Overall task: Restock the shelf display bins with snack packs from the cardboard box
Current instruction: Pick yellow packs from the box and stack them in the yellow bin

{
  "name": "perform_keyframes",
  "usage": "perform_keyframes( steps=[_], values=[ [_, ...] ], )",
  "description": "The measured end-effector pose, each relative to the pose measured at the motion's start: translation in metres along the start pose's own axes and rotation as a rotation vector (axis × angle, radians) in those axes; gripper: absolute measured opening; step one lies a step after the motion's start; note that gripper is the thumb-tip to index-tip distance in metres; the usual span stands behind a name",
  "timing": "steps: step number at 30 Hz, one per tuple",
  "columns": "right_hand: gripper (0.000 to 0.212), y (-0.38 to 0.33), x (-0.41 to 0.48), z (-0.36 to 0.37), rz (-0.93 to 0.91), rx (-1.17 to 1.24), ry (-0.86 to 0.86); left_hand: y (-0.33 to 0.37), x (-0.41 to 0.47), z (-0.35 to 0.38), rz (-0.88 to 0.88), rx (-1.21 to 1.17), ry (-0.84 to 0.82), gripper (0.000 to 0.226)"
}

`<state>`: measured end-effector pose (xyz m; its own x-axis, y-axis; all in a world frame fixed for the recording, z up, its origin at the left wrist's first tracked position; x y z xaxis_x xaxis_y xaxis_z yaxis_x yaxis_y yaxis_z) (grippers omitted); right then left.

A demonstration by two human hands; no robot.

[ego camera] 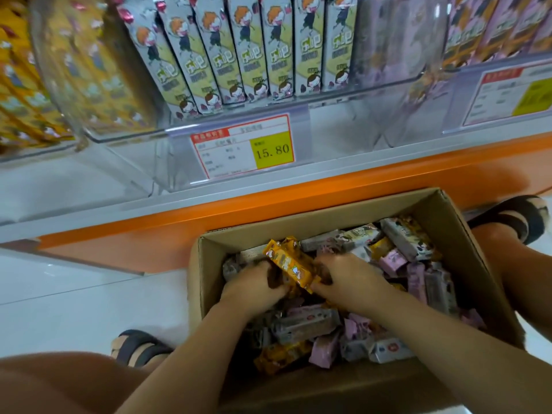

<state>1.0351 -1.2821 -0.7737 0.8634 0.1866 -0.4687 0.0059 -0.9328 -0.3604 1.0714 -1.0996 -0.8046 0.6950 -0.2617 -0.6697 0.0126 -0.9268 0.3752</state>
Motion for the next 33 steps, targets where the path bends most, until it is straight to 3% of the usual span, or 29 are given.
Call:
perform_keyframes(
  steps=[2,6,10,13,19,20,23,29,31,33],
  values=[
    [0.038,-0.009,0.005,0.001,-0.021,0.037,0.012,-0.004,-0.003,0.001,-0.014,-0.142,-0.056,0.045],
    [0.034,-0.020,0.018,0.001,-0.012,0.147,-0.015,-0.006,-0.004,-0.003,-0.127,-0.529,-0.012,0.019],
    [0.030,-0.033,0.029,0.002,0.037,0.277,-0.187,-0.010,-0.002,-0.007,-0.237,-0.803,0.029,0.035],
    [0.011,-0.040,0.039,0.001,0.002,0.200,-0.283,-0.007,-0.008,-0.006,-0.235,-0.750,-0.030,0.051],
    [0.017,-0.034,0.049,0.009,-0.012,0.237,-0.366,-0.004,-0.012,-0.005,-0.164,-0.613,-0.085,0.067],
    [0.026,-0.029,0.049,0.014,0.025,0.222,-0.352,-0.004,-0.012,-0.004,-0.170,-0.628,-0.087,0.067],
    [0.081,-0.011,0.053,0.030,0.166,0.201,-0.379,-0.005,-0.011,-0.003,-0.185,-0.654,-0.081,0.070],
    [0.049,-0.002,0.048,0.006,0.305,0.291,-0.480,-0.005,-0.013,-0.007,-0.187,-0.680,-0.057,0.069],
    [0.034,-0.009,0.043,0.008,0.267,0.284,-0.480,-0.006,-0.014,-0.008,-0.185,-0.700,-0.047,0.068],
    [0.043,-0.014,0.039,0.019,0.197,0.269,-0.447,-0.004,-0.017,-0.007,-0.171,-0.700,-0.053,0.068]
  ],
)
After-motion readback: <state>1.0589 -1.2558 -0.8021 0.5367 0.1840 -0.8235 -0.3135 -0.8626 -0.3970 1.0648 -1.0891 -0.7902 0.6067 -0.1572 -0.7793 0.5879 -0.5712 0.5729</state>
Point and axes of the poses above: each hand's wrist, its own x-axis towards the middle knuckle, its own z-axis out of the palm, y = z × x, the point moved 1 cm from there along x, towards the middle knuckle, and after that the axes turned 7 degrees about -x, right-handed, at the moved point
